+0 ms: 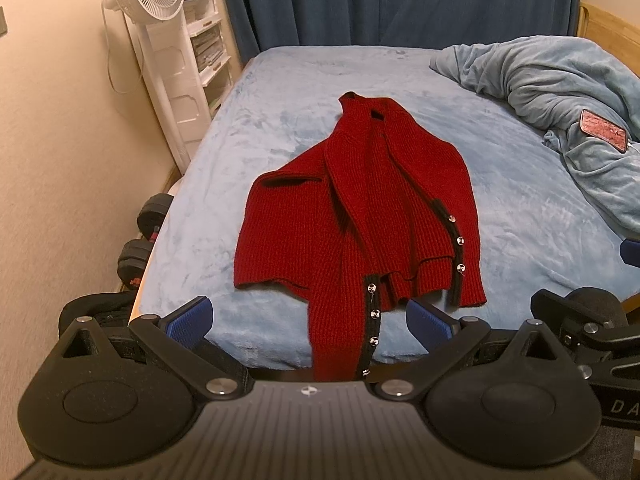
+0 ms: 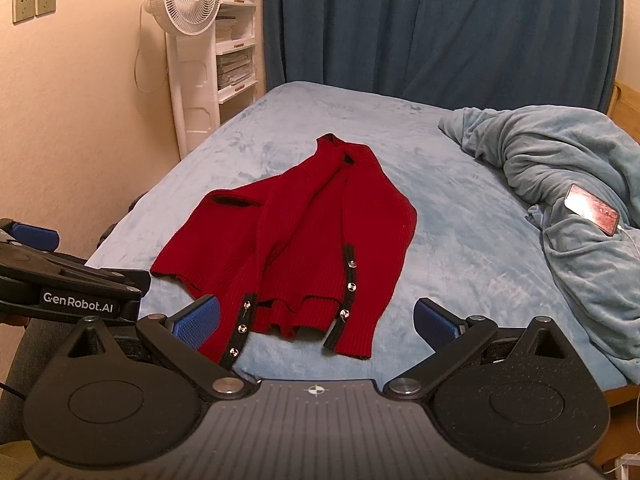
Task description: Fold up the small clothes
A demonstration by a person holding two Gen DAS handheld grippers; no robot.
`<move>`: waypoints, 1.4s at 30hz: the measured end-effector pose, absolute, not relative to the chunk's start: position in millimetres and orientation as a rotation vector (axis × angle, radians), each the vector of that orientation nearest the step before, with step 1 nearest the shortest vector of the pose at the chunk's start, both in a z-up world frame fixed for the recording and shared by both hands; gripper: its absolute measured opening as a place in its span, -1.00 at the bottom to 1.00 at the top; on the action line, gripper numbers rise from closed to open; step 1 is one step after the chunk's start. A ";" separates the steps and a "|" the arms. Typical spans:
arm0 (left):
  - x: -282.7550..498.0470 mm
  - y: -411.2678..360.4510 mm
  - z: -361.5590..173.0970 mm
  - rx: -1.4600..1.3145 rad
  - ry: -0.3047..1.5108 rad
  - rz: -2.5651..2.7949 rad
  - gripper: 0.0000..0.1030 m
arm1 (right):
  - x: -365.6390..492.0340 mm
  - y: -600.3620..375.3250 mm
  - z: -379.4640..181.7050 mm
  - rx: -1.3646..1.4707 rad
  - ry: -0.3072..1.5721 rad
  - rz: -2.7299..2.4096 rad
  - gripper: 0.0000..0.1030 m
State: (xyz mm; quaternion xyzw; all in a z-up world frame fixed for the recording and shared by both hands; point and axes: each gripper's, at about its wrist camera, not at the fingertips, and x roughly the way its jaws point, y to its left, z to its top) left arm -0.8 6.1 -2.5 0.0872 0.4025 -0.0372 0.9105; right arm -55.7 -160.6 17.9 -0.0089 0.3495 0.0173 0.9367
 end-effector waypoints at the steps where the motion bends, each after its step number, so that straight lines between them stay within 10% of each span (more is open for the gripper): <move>1: -0.9 6.3 -2.0 0.178 0.831 -0.077 0.99 | -55.0 -160.2 18.1 -0.019 0.714 0.035 0.98; 42: 0.3 11.2 -10.4 0.177 0.839 -0.078 0.99 | -51.3 -160.5 9.4 0.002 0.748 0.036 0.98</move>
